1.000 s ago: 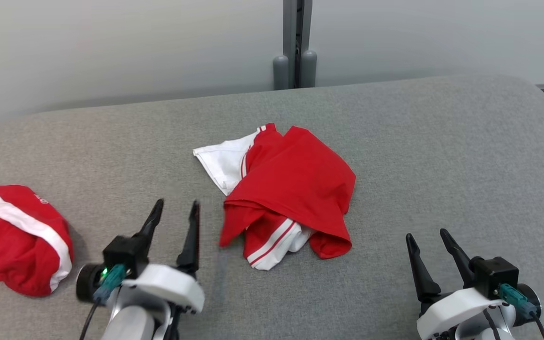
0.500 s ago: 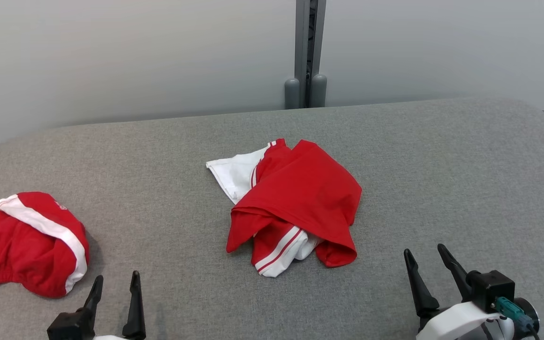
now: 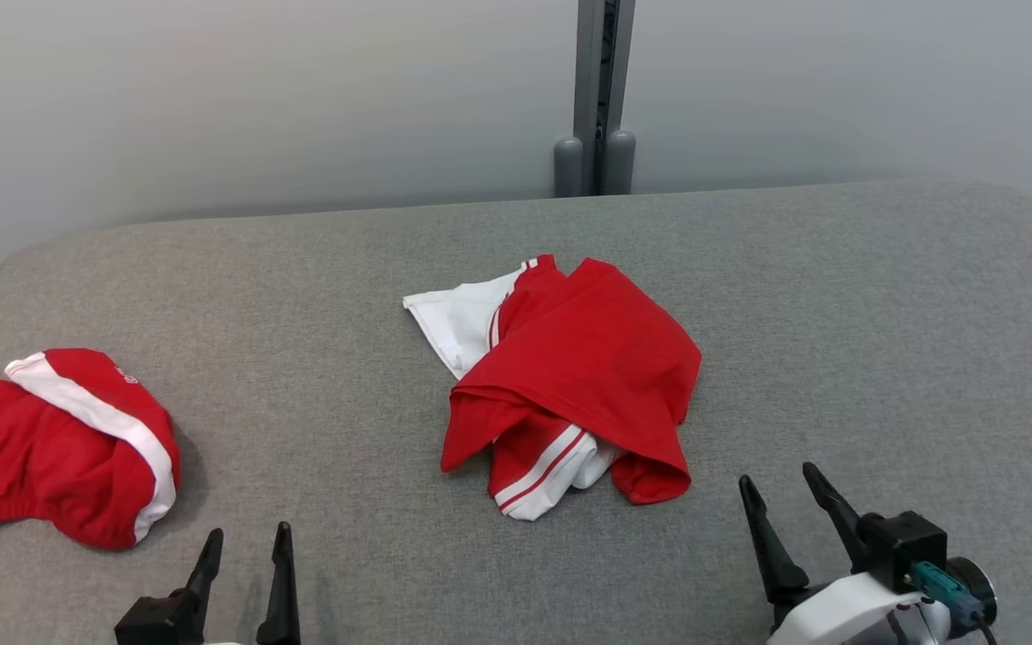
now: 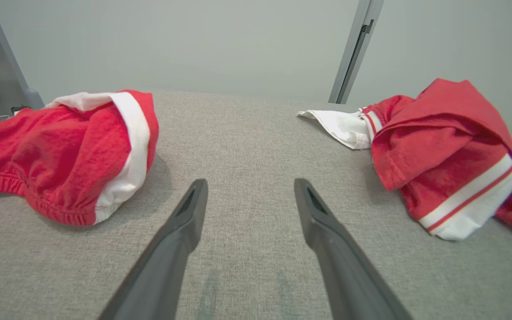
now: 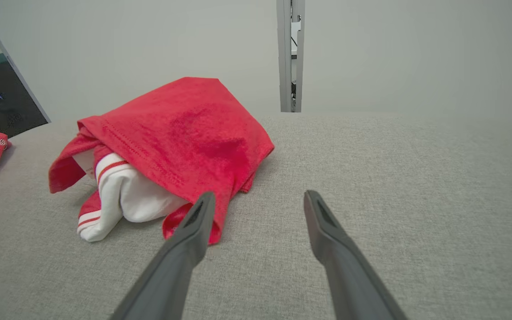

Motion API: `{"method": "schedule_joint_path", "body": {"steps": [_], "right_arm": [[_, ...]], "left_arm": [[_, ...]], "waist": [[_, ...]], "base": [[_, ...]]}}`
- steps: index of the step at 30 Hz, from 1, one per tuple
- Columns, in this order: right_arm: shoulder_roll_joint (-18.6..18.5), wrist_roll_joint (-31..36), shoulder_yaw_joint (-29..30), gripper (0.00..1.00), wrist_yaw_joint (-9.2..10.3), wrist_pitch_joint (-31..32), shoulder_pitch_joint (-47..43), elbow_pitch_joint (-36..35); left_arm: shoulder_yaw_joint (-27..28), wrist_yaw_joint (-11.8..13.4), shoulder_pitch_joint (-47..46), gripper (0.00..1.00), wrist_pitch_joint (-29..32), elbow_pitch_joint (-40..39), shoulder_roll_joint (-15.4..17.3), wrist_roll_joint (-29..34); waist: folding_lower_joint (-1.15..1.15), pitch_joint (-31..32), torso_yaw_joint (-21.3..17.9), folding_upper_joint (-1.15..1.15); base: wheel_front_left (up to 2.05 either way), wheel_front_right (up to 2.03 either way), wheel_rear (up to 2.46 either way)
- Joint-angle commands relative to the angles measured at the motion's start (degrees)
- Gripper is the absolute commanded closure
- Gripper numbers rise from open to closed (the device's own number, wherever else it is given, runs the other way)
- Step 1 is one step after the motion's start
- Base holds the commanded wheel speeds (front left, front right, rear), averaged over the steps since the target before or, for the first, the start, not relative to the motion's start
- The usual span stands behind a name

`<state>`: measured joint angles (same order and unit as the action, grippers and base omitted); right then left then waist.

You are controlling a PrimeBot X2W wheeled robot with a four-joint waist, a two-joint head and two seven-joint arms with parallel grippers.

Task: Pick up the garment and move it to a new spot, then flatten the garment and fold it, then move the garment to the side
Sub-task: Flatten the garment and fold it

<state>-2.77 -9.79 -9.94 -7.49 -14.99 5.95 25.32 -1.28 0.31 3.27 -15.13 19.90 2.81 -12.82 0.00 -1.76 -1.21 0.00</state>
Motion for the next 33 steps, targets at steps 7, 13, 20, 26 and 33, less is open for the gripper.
{"method": "schedule_joint_path", "body": {"steps": [7, 13, 20, 26, 33], "right_arm": [[-0.26, 0.44, -7.04, 0.0, -0.01, -0.28, 5.84, -0.22], [-0.5, 1.58, -12.38, 0.0, -0.01, -0.28, 12.92, 3.36], [-0.64, 2.63, -16.56, 0.0, -0.01, -0.2, 21.02, 11.55], [-0.52, 4.67, -17.42, 0.0, -0.01, -0.17, 26.76, 21.45], [-0.43, 5.3, -18.35, 0.83, -0.01, -0.16, 29.49, 28.33]], "left_arm": [[-3.04, -0.15, -1.64, 0.0, -0.04, 1.07, 0.21, -0.6], [-4.24, 0.19, -2.15, 0.0, -0.03, 1.73, 0.21, -1.22], [-6.43, -0.08, -2.86, 0.0, -0.03, 2.39, 0.15, -1.16], [-7.88, 0.36, -3.8, 0.0, -0.03, 3.14, 0.2, -2.1], [-8.24, 0.87, -3.95, 0.0, -0.03, 3.35, 0.19, -2.81]], "waist": [[0.0, -1.33, 5.36, 0.0], [0.0, -2.39, 9.73, 0.0], [0.0, -4.08, 13.46, 0.0], [0.0, -5.04, 15.38, 0.0], [0.0, -5.38, 15.65, 0.0]], "base": [[0.0, 0.0, 0.0], [0.0, 0.0, 0.0], [0.0, 0.0, 0.0], [0.0, 0.0, 0.0], [0.0, 0.0, 0.0]]}}
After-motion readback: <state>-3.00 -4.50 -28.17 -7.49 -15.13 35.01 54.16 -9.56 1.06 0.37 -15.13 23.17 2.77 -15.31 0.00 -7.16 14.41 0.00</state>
